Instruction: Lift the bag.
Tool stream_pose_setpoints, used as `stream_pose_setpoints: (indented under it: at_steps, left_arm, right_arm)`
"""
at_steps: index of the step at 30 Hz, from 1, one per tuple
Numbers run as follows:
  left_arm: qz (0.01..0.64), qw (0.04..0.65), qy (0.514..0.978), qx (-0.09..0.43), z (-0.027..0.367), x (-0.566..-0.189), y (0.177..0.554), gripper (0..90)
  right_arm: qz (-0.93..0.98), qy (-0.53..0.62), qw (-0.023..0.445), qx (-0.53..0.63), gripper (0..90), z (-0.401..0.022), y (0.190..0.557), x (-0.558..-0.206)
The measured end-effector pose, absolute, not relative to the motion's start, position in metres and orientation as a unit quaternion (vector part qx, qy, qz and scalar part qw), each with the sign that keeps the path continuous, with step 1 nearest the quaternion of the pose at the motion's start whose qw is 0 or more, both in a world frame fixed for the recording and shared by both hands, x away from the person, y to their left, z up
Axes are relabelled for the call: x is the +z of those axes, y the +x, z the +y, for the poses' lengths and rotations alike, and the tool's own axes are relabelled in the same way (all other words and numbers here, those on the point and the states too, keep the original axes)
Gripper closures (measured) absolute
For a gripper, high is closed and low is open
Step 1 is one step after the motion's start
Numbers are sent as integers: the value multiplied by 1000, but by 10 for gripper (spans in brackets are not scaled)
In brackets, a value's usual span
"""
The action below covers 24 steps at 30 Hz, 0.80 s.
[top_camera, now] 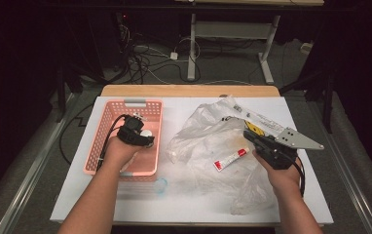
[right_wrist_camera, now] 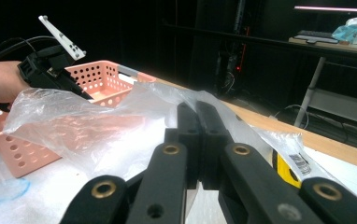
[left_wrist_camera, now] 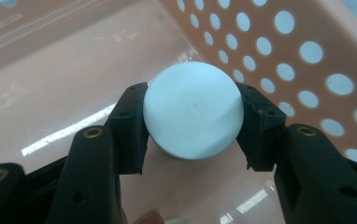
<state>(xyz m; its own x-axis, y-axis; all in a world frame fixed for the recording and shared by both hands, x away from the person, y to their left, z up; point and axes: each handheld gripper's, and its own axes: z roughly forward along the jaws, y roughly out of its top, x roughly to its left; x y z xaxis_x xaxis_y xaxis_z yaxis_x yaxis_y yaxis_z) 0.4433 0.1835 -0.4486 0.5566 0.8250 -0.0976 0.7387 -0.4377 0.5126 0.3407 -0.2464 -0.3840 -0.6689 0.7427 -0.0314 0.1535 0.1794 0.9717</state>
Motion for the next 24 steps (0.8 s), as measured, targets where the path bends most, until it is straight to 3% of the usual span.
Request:
stream_pose_setpoints:
  at_steps: [24]
  left_arm:
    - [475, 305, 819, 108, 191, -429, 432, 487]
  right_arm:
    - [718, 318, 265, 559, 900, -251, 342, -385]
